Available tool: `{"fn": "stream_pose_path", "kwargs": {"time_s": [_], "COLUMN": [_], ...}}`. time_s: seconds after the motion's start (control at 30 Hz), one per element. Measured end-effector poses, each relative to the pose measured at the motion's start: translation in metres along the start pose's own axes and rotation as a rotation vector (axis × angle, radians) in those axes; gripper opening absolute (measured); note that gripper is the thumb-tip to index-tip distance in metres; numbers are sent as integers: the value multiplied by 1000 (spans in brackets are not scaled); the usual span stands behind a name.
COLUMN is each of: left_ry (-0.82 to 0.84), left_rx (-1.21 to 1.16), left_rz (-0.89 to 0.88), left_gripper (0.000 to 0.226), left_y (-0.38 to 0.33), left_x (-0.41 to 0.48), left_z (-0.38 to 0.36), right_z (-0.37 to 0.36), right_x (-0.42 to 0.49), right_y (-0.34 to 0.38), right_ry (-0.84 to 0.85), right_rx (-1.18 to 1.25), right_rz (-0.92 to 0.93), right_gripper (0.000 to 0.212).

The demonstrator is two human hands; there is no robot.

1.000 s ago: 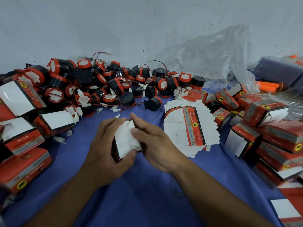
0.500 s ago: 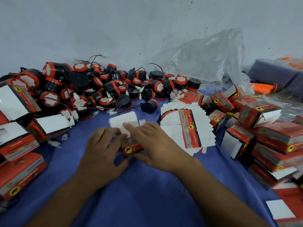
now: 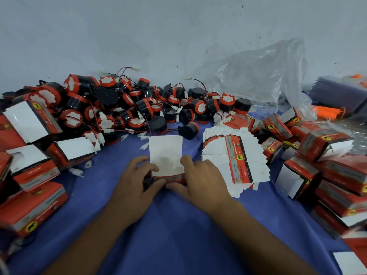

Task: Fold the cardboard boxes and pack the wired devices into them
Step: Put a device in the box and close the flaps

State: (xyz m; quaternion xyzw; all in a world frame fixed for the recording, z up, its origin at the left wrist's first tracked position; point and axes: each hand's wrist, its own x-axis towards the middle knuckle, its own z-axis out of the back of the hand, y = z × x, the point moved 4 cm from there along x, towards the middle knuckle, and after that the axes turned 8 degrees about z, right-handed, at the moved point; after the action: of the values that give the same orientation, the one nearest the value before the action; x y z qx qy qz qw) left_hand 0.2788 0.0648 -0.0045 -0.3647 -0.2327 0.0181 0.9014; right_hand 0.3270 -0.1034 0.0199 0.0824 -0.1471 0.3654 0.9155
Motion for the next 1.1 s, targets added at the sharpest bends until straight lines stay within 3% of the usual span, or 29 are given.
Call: {"fn": "stream_pose_path", "kwargs": {"time_s": [0.1, 0.17, 0.23, 0.3, 0.4, 0.47, 0.63, 0.73, 0.8, 0.87, 1.0, 1.1], "left_ry": [19, 5, -10, -11, 44, 64, 69, 69, 78, 97, 107, 95], "left_rx": [-117, -151, -157, -157, -202, -219, -247, -258, -242, -239, -203, -237], "left_rz": [126, 187, 248, 264, 245, 258, 266, 234, 224, 229, 230, 248], "left_gripper": [25, 29, 37, 48, 54, 56, 56, 54, 53, 53, 51, 45], "left_y": [8, 11, 14, 15, 13, 14, 17, 13, 13, 16, 18, 18], "left_x": [3, 4, 3, 1, 0, 0, 1, 3, 5, 6, 7, 9], "left_z": [1, 0, 0, 0, -1, -2, -1, -1, -1, -3, -5, -4], "right_z": [10, 17, 17, 7, -21, -35, -37, -5, 27, 51, 51, 40], "right_x": [5, 24, 58, 99, 145, 160, 159, 139, 118, 89, 39, 25], "right_y": [-7, -28, -54, -75, -97, -102, -97, -93, -83, -65, -25, -10], "right_ry": [-45, -212, -345, -247, 78, 208, 137, -116, -354, -498, -454, -422], "right_rx": [243, 389, 389, 356, 194, 96, 216, 369, 473, 634, 1017, 902], "right_rz": [-55, -179, -289, -374, -441, -434, -400, -412, -327, -221, -30, 121], "right_gripper": [52, 40, 23, 27, 54, 53, 52, 42, 26, 36, 47, 52]}}
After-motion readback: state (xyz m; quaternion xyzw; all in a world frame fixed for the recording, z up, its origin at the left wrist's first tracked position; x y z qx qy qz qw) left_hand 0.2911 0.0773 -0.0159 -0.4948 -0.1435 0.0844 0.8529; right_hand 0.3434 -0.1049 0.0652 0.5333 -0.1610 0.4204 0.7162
